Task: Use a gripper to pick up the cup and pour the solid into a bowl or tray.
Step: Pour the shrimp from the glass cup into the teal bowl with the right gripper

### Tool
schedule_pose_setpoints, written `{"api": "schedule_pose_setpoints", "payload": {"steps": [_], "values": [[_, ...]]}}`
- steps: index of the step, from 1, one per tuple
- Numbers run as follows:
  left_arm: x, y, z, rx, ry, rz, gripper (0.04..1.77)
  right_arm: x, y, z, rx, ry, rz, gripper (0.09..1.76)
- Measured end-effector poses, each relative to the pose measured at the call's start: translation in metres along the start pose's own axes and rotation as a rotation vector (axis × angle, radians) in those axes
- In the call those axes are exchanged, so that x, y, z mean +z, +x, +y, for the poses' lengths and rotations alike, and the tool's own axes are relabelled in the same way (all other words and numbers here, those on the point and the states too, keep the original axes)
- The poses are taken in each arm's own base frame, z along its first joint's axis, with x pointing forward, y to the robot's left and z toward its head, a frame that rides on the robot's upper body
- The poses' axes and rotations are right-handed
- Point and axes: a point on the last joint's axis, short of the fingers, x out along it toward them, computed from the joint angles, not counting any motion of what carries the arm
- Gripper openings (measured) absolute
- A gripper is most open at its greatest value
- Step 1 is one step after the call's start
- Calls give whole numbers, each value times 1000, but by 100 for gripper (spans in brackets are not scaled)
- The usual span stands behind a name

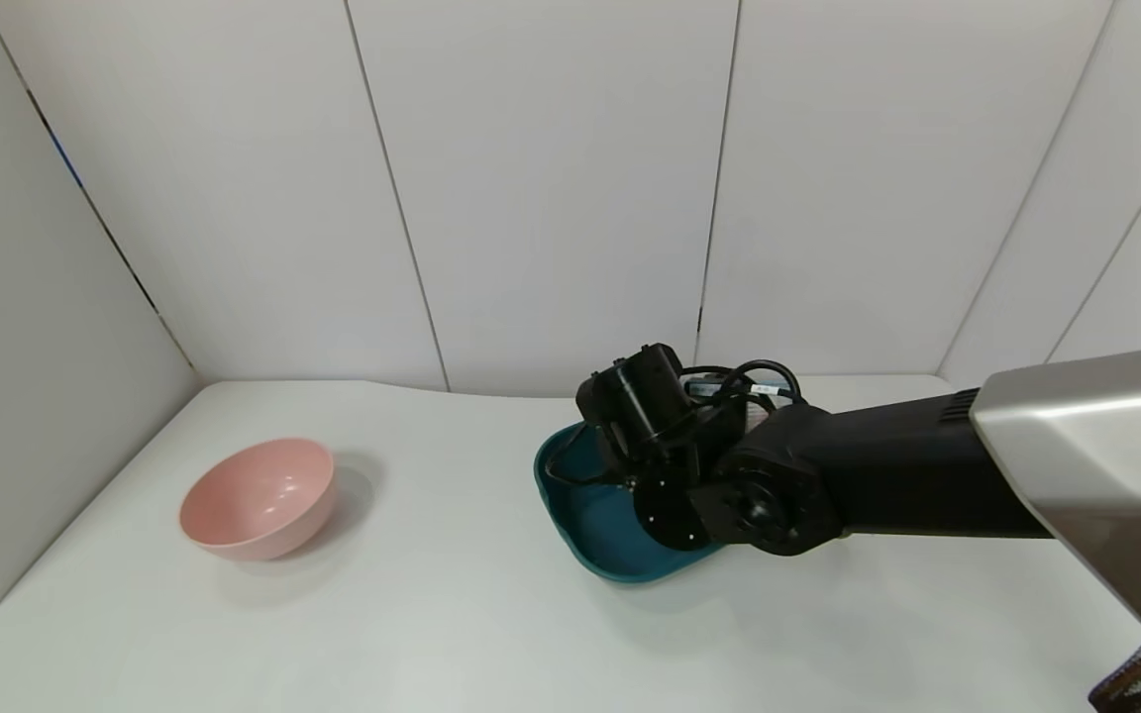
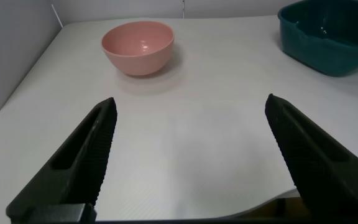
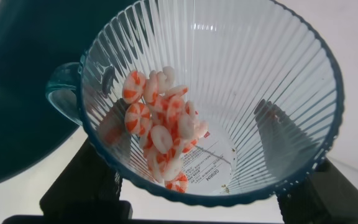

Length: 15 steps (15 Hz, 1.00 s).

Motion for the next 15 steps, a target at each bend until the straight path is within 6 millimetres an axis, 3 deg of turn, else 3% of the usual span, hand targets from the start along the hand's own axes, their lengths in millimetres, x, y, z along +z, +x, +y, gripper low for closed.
{"api": "schedule_pose_setpoints", "payload": {"steps": [15], "values": [[0,0,0,0,0,0,172,11,-12,12,-50,-297,89,135]]}}
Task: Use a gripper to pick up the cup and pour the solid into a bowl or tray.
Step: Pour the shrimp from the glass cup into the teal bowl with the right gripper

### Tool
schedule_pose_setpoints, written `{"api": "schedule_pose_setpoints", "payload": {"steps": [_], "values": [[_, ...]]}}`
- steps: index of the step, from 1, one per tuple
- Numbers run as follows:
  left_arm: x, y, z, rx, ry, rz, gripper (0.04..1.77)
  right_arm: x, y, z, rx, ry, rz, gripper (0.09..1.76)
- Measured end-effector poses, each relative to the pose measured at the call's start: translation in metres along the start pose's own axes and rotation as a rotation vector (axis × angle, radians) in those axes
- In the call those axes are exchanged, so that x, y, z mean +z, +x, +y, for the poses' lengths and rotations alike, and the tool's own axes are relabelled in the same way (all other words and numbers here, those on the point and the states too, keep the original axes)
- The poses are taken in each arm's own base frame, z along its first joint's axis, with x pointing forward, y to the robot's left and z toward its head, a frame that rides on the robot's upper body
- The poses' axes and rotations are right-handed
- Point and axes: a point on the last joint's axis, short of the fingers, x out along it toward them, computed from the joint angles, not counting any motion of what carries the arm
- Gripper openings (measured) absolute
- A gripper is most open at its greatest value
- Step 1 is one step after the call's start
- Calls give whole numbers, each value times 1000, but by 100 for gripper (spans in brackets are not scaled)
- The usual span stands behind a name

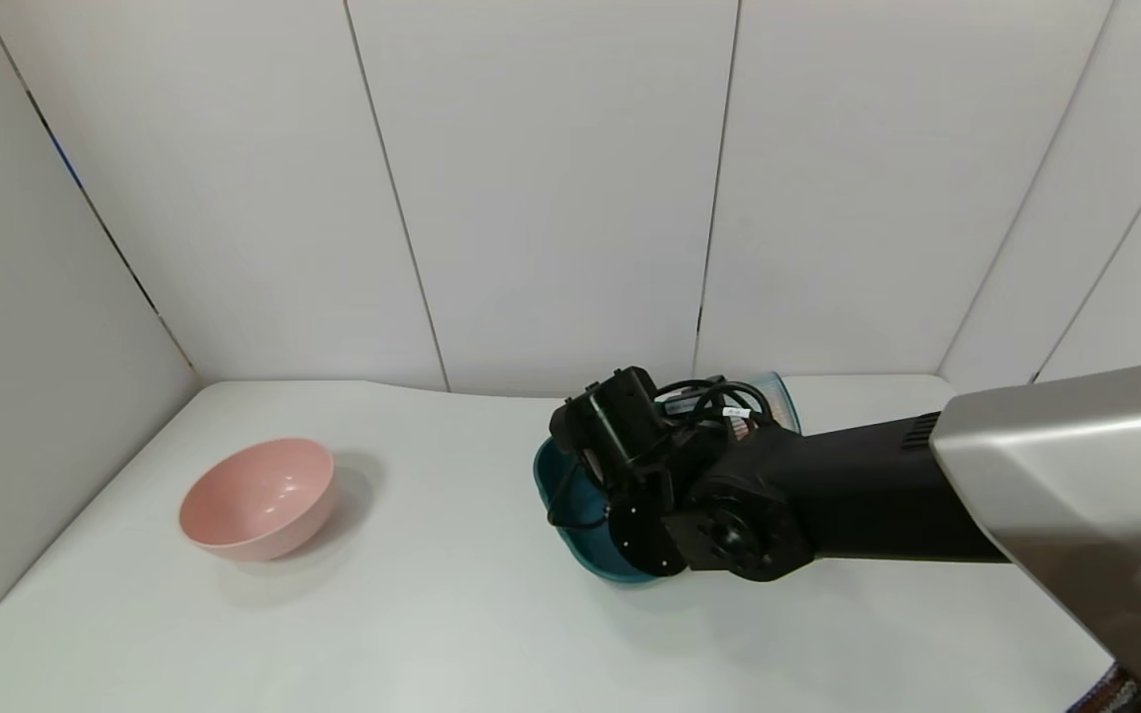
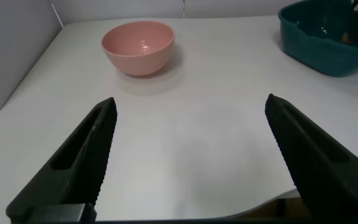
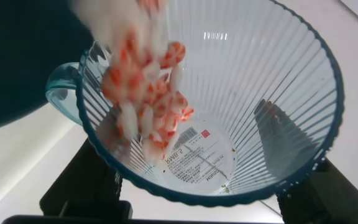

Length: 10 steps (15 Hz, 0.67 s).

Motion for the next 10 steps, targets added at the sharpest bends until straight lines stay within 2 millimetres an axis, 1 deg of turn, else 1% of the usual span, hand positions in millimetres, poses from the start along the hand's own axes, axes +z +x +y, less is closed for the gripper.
{"api": "schedule_pose_setpoints", "payload": {"steps": [6,10], "values": [[0,0,0,0,0,0,172,8,-7,3,-16,-75,22,135],[0,0,0,0,0,0,172,10,-9,4,-18,-89,22,135]]}}
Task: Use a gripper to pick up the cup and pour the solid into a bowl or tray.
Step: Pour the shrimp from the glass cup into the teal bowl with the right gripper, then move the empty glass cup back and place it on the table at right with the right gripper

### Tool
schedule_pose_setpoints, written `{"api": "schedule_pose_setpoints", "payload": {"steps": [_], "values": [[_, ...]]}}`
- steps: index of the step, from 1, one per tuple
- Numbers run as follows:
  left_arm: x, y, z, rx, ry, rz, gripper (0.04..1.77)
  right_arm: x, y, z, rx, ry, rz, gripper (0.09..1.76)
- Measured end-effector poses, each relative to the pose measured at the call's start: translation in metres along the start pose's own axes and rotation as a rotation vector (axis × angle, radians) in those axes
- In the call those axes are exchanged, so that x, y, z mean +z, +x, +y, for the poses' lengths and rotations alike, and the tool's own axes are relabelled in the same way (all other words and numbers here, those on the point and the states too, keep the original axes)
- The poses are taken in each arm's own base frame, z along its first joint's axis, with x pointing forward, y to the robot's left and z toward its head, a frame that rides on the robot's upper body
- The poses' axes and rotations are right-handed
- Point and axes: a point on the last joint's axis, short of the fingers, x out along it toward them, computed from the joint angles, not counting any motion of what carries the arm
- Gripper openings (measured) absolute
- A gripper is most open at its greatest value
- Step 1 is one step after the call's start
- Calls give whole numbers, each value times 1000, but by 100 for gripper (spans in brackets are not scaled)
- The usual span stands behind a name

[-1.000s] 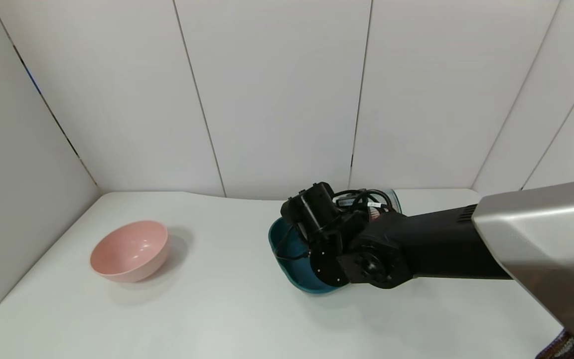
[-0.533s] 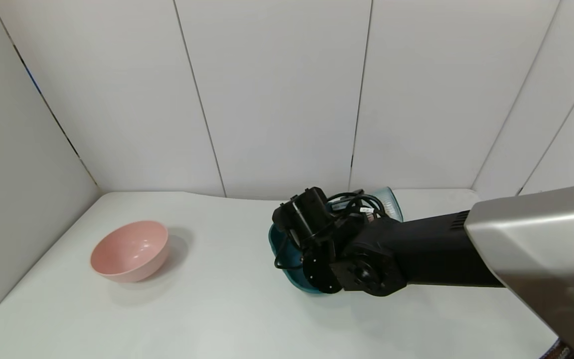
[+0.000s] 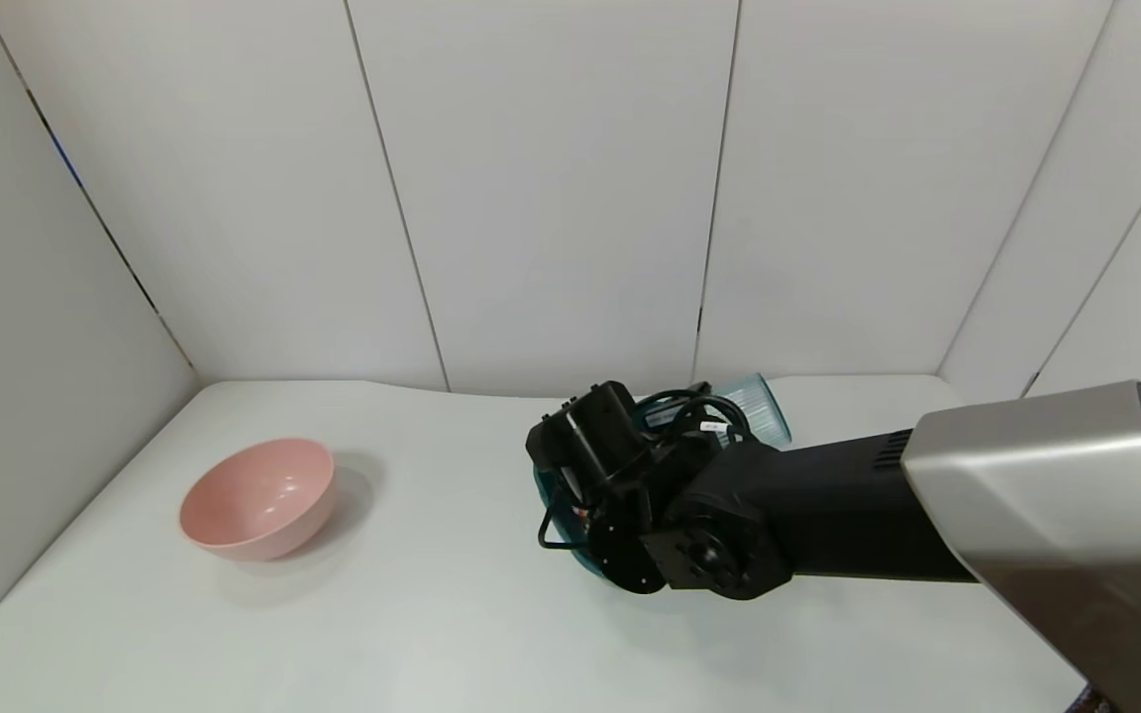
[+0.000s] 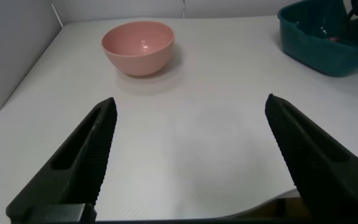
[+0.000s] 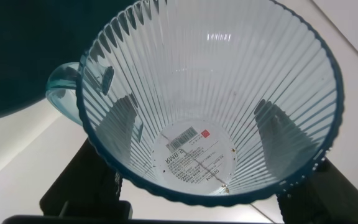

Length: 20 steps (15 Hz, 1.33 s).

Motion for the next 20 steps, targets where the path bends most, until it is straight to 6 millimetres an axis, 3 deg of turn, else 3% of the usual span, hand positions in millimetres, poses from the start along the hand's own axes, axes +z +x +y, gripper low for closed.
{"api": "schedule_pose_setpoints", "payload": {"steps": [11,16,20], "values": [[0,0,0,0,0,0,172,-9,-2,-7,-4,33,-19,135],[0,0,0,0,0,0,172,-41,10,-17,33,225,-126,135],[0,0,0,0,0,0,172,-81,29,-20,95,457,-160,135]]}}
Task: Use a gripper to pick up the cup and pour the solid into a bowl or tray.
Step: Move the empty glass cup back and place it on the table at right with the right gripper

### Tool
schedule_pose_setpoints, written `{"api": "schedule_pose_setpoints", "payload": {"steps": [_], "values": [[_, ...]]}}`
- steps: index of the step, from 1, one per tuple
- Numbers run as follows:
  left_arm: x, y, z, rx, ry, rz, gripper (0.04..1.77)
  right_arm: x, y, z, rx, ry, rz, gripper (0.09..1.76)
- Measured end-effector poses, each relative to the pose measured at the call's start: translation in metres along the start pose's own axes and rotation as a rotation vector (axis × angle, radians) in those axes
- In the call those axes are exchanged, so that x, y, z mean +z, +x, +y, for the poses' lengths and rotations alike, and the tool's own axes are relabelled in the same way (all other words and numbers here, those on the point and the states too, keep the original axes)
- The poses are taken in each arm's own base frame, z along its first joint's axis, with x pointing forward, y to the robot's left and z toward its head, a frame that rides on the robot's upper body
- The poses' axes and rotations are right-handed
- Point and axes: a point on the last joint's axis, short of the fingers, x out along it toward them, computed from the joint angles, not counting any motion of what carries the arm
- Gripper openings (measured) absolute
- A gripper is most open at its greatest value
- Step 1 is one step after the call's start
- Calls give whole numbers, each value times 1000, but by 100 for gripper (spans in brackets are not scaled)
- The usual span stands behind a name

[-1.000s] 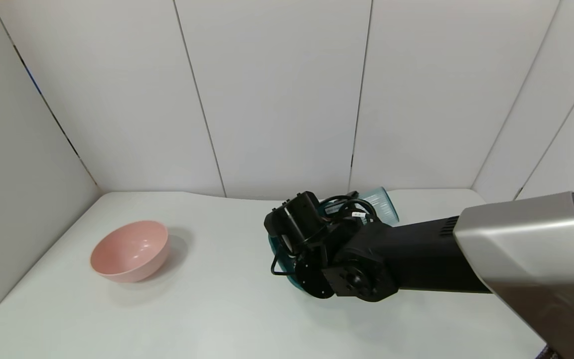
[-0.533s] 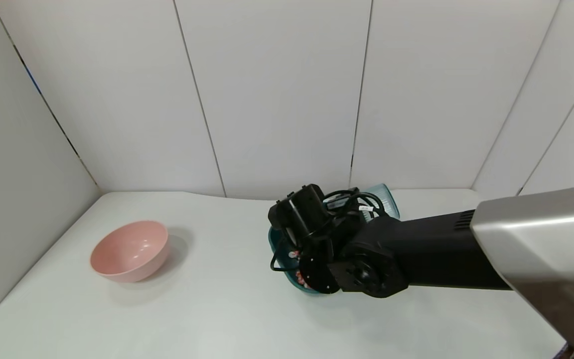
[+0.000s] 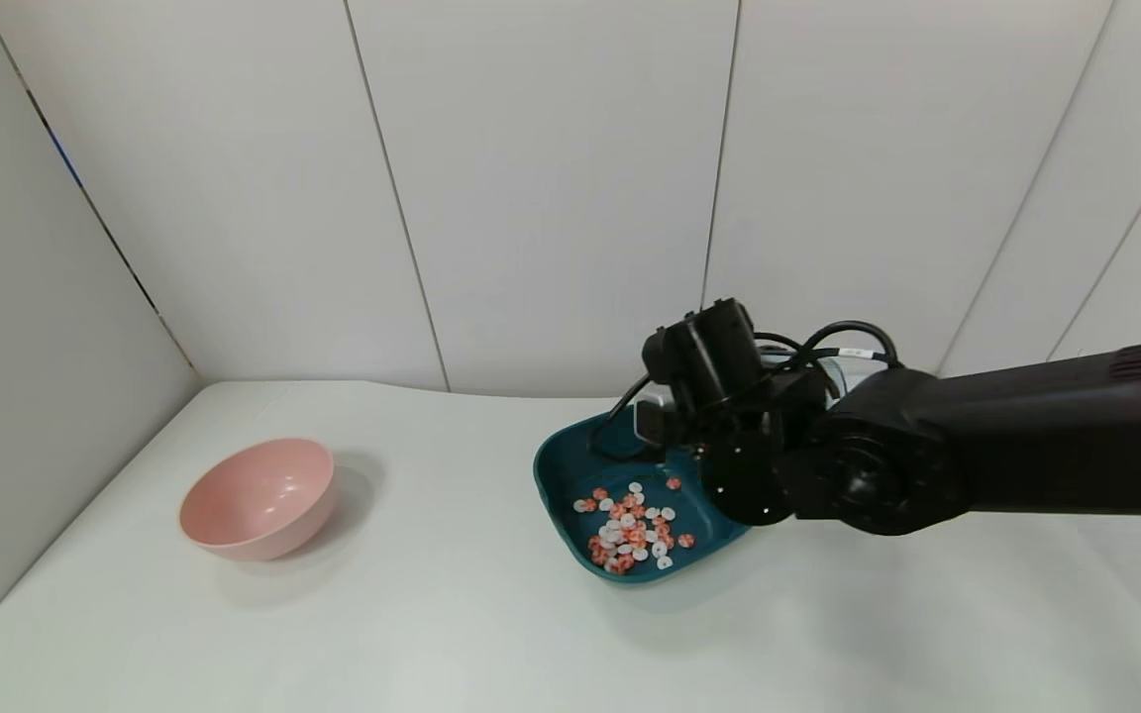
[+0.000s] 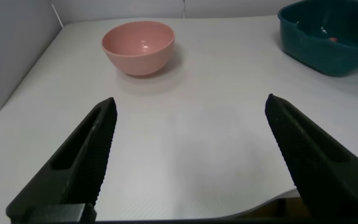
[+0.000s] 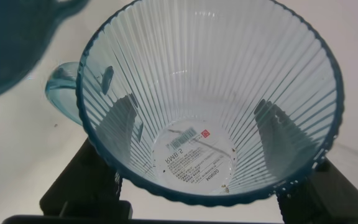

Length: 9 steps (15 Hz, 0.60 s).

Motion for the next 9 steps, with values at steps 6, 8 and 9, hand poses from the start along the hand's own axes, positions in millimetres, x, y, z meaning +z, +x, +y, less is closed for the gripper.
{"api": "schedule_pose_setpoints", "payload": {"steps": [6,8,9], "values": [[0,0,0,0,0,0,172,-79,28,-54,54,428,-38,135],[0,0,0,0,0,0,172,-99,34,-60,93,588,-64,135],[0,0,0,0,0,0,172,-107,37,-59,115,655,-70,135]]}}
